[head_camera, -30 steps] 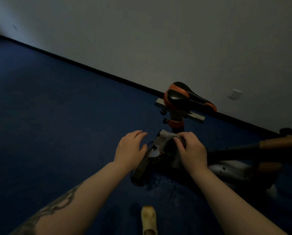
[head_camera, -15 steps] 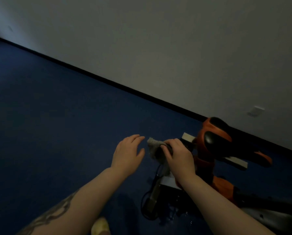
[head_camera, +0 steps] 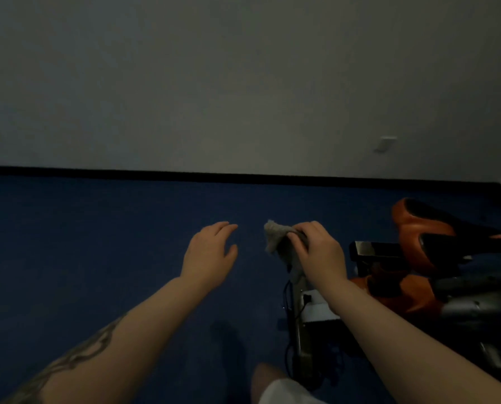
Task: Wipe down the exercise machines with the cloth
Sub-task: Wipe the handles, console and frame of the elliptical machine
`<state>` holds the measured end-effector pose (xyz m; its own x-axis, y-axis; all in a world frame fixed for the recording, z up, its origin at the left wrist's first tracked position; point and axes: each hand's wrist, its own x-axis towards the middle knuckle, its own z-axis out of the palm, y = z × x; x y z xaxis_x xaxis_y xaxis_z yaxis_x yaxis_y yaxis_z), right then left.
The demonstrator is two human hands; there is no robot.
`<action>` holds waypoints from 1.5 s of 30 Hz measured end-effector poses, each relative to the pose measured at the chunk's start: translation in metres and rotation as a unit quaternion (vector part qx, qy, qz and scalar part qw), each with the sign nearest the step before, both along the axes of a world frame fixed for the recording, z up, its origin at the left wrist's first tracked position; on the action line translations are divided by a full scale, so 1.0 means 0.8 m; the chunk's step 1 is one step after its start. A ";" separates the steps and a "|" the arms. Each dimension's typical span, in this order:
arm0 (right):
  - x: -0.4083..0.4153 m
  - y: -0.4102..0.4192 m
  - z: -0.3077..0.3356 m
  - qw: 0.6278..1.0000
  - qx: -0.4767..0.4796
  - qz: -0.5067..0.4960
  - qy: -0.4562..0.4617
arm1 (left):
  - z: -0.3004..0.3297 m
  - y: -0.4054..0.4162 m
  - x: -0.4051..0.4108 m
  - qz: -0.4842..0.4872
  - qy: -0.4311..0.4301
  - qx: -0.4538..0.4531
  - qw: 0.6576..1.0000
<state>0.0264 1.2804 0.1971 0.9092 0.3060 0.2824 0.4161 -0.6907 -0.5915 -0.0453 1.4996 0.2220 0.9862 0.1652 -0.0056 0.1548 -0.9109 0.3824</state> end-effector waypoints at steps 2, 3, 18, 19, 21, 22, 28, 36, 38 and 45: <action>0.012 0.011 -0.002 0.999 0.001 -0.030 0.012 | -0.003 0.009 0.028 -0.027 -0.001 -0.009 1.000; 0.019 0.016 -0.003 0.999 0.000 -0.044 0.014 | -0.005 0.011 0.043 -0.042 -0.004 -0.015 0.999; 0.219 0.048 -0.025 0.979 -0.002 -0.204 0.006 | -0.016 0.026 0.356 -0.217 -0.004 -0.021 0.976; 0.232 0.047 -0.022 0.976 0.001 -0.217 0.009 | -0.015 0.023 0.373 -0.223 -0.006 -0.033 0.974; 0.252 0.044 -0.018 0.971 0.006 -0.237 0.013 | -0.014 0.020 0.402 -0.244 0.003 -0.045 0.969; 0.261 0.042 -0.016 0.969 0.008 -0.248 0.016 | -0.014 0.019 0.416 -0.257 0.011 -0.046 0.965; 0.343 0.023 -0.021 0.944 -0.006 -0.327 0.035 | -0.020 0.005 0.539 -0.329 0.026 -0.069 0.941; 0.450 0.010 -0.018 0.871 0.009 -0.491 0.031 | -0.020 -0.028 0.737 -0.480 0.034 -0.083 0.873; 0.471 0.003 -0.014 0.855 0.008 -0.518 0.032 | -0.022 -0.047 0.781 -0.497 0.035 -0.085 0.863; 0.520 -0.047 0.011 0.792 0.002 -0.610 0.011 | -0.007 -0.162 0.856 -0.592 0.053 -0.100 0.798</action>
